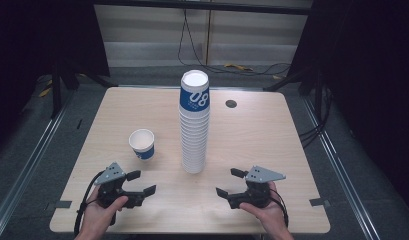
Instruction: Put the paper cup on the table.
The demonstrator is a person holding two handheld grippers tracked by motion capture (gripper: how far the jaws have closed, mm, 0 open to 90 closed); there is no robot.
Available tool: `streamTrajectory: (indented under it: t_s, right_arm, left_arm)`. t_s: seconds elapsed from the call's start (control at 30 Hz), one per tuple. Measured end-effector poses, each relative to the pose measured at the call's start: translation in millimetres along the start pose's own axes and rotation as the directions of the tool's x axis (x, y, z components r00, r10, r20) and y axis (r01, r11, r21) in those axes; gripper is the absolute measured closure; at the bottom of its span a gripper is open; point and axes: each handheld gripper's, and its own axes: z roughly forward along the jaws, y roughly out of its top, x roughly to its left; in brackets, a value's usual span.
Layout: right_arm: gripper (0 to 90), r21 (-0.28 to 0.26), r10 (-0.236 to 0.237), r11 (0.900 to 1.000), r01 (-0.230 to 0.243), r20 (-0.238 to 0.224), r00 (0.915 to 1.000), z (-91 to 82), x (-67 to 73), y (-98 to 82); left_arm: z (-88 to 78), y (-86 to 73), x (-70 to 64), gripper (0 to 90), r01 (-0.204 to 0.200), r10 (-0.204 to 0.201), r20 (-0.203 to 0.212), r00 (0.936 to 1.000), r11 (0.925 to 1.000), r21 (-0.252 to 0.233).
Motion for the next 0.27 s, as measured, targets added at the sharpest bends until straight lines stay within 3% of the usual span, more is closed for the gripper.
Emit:
streamTrajectory:
  t_s: [0.07,0.17,0.27]
  right_arm:
    - [13.9,-0.001,0.002,1.0,-0.002,0.002,1.0,0.3,0.6,-1.0]
    - [13.9,0.009,0.004,1.0,-0.004,0.006,1.0,2.7,0.9,-3.4]
    - [14.0,0.018,-0.005,1.0,0.004,0.021,0.9998,2.1,1.2,-3.3]
  left_arm:
    - [-0.5,-2.5,0.3,17.0,-0.072,0.072,-0.002,0.9974,0.9964,0.044]
    - [1.6,-7.3,1.0,17.1,-0.047,0.047,0.002,0.9989,0.9976,0.052]
    - [1.5,-10.2,-0.2,17.0,-0.073,0.071,0.034,0.9969,0.9951,0.066]
